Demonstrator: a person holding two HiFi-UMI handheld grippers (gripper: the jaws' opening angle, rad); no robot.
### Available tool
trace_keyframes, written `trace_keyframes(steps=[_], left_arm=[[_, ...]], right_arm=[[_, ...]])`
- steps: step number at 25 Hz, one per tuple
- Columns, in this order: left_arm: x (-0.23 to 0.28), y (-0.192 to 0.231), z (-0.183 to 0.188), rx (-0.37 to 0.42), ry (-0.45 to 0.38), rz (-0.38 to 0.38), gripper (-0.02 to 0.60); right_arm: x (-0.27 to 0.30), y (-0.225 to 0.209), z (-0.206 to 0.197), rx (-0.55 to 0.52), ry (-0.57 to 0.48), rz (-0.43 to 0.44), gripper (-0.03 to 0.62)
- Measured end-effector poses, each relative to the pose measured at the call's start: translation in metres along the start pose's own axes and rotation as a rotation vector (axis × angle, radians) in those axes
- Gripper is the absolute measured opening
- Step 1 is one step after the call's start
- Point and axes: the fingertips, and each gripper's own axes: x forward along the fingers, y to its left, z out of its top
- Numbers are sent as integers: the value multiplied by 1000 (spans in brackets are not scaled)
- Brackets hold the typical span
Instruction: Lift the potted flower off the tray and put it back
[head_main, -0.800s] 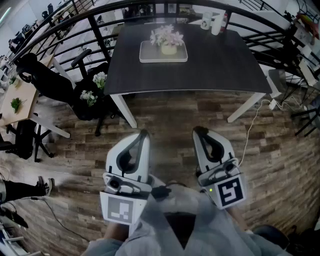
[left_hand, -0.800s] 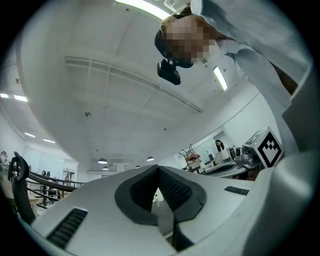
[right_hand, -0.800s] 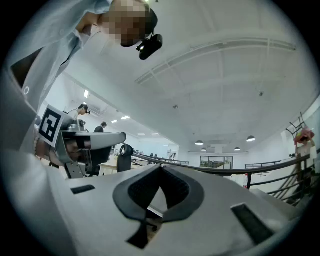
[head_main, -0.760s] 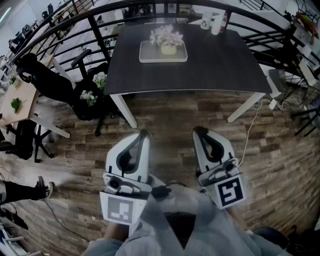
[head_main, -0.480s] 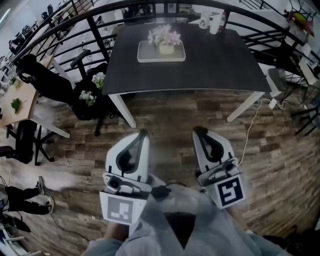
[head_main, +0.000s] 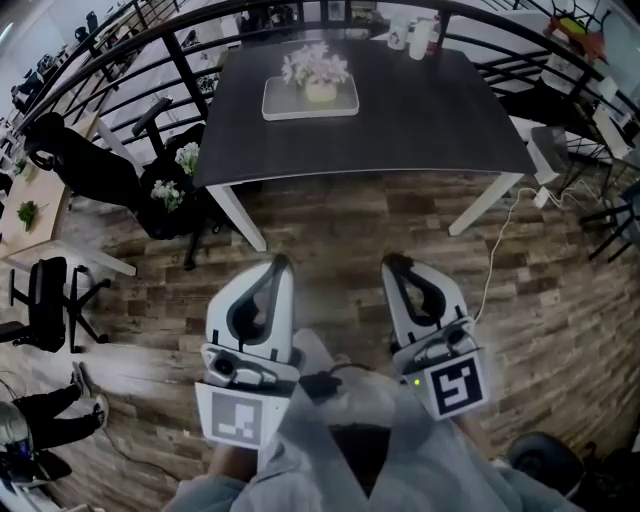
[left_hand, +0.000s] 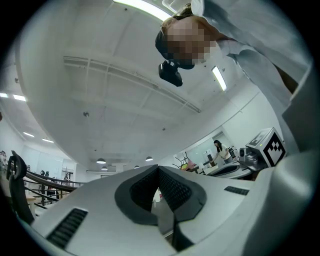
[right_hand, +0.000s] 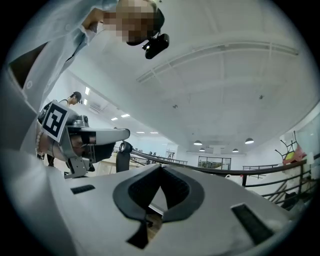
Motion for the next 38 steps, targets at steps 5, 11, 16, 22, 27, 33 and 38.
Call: trace_keyframes(steps=[5,11,16,22,27,33,38], left_arm=[[6,-3,-1,-12,7,-7,0],[19,2,-8,-15,10,-26,-2],[38,14,-23,-17,10,-35,0],[73,38,-40,-30,11,-47,-1],[105,60,-52,-42,8,-65,-2],[143,92,-67,-50,4,-91,-1],[171,115,-75,-51,-3,-114,0]], right_arm=[[-2,-9,-4,20,11,-18,2],[0,-27,-15,29,35,-63,2],[19,-42,-25,40,33,-86,2],[59,-57,-27,22,28,-75,2],[92,-78,-30,13,30,-89,2],[137,-97,-33,15,31,-122,2],[171,-110,-33,9,32,-133,2]])
